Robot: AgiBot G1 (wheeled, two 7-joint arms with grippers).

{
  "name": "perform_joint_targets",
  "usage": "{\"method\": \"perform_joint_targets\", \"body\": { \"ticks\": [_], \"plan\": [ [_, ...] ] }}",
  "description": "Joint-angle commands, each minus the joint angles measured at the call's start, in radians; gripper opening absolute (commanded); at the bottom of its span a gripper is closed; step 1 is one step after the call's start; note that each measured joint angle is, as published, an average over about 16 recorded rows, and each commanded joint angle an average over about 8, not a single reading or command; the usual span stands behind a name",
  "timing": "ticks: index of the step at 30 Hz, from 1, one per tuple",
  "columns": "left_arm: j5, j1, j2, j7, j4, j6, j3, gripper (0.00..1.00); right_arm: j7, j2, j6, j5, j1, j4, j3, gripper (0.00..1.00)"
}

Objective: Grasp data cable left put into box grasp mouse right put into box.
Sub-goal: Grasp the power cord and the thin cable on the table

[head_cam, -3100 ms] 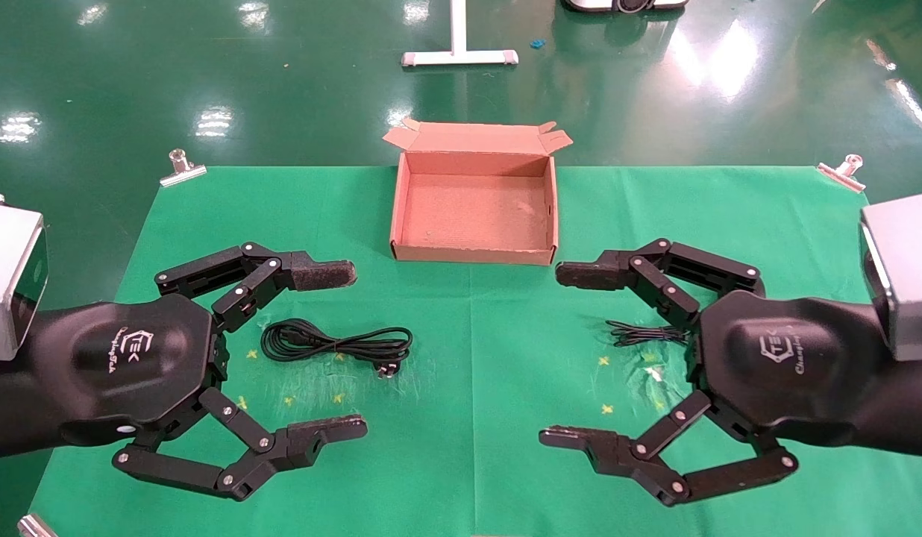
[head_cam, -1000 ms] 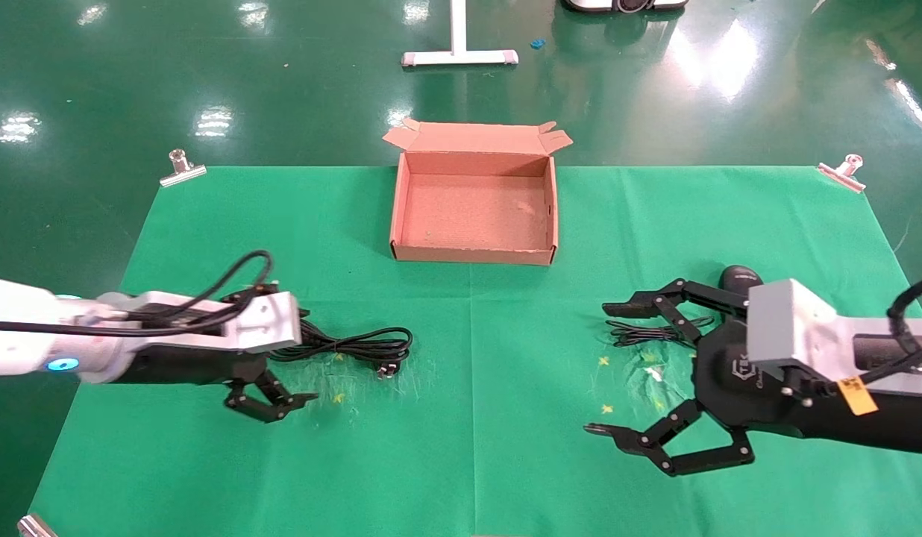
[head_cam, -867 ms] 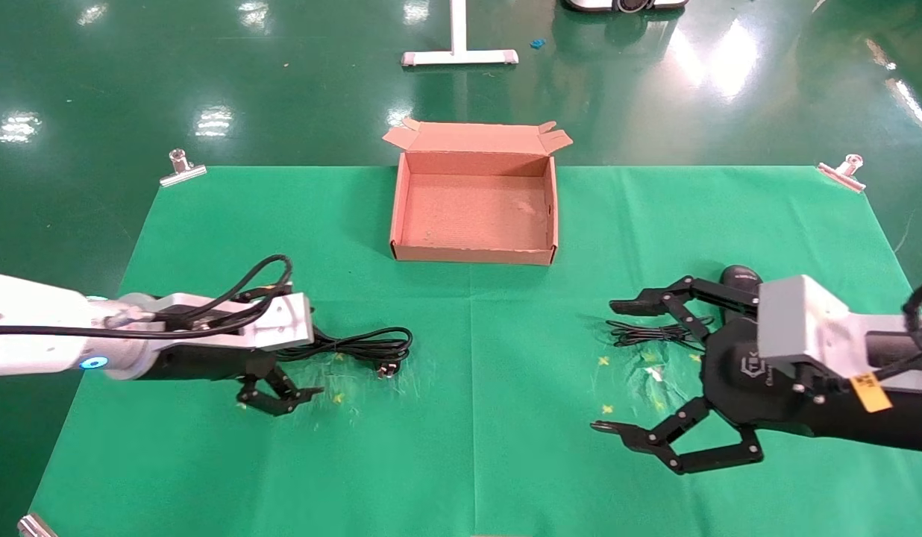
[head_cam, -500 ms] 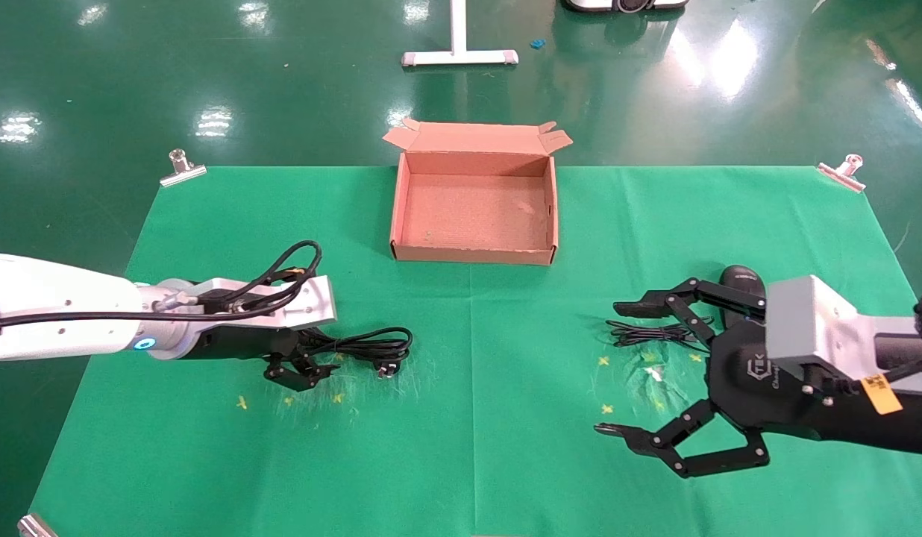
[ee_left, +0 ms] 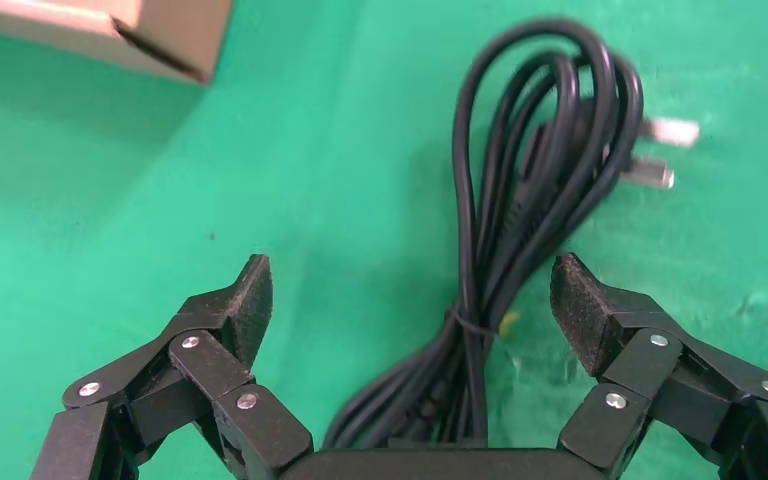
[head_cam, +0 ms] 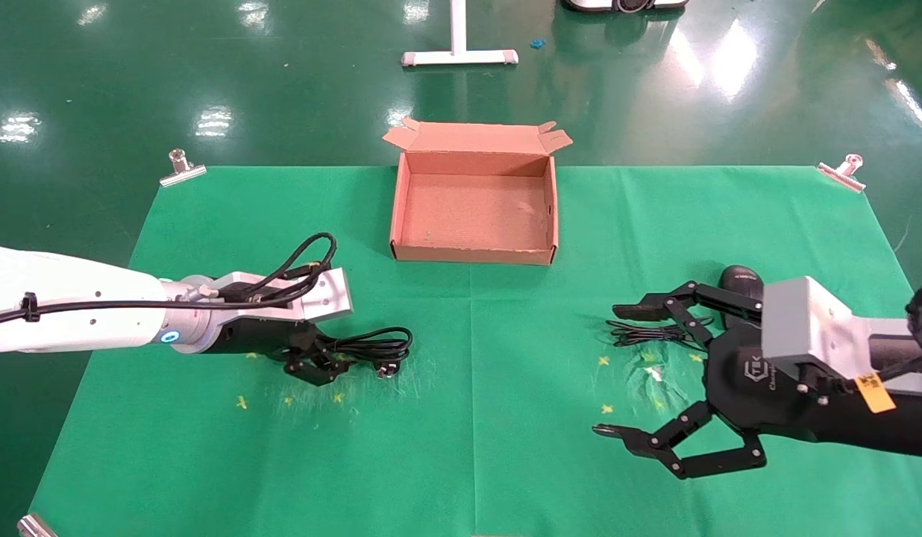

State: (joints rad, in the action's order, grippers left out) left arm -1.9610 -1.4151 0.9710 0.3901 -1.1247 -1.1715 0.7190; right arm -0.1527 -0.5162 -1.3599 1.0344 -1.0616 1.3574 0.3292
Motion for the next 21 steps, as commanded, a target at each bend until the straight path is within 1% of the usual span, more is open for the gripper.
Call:
{"method": "perform_joint_targets", "body": {
  "ticks": [1,7,11,16,19,21],
  "plan": [
    [0.007,0.000,0.004,-0.002,0.008,0.004,-0.003,1.00,-0.001,0.001,0.002,-0.001,0.002,0.000,0.000,1.00],
    [0.012,-0.005,0.015,-0.027,0.025,0.007,-0.001,1.00,0.013,0.002,0.018,0.025,0.015,-0.001,0.005,1.00],
    [0.014,-0.009,0.019,-0.036,0.035,0.006,0.000,1.00,0.045,0.000,0.050,0.085,0.021,-0.001,0.014,1.00],
    [0.016,-0.010,0.020,-0.041,0.041,0.006,0.000,1.00,0.108,-0.042,0.147,0.233,0.002,-0.003,0.039,1.00],
    [0.016,-0.011,0.020,-0.043,0.043,0.006,0.000,1.00,0.128,-0.093,0.218,0.337,-0.019,-0.007,0.065,1.00],
    [0.017,-0.011,0.021,-0.043,0.043,0.006,0.000,1.00,0.126,-0.135,0.262,0.405,-0.033,-0.012,0.088,1.00]
  ]
}}
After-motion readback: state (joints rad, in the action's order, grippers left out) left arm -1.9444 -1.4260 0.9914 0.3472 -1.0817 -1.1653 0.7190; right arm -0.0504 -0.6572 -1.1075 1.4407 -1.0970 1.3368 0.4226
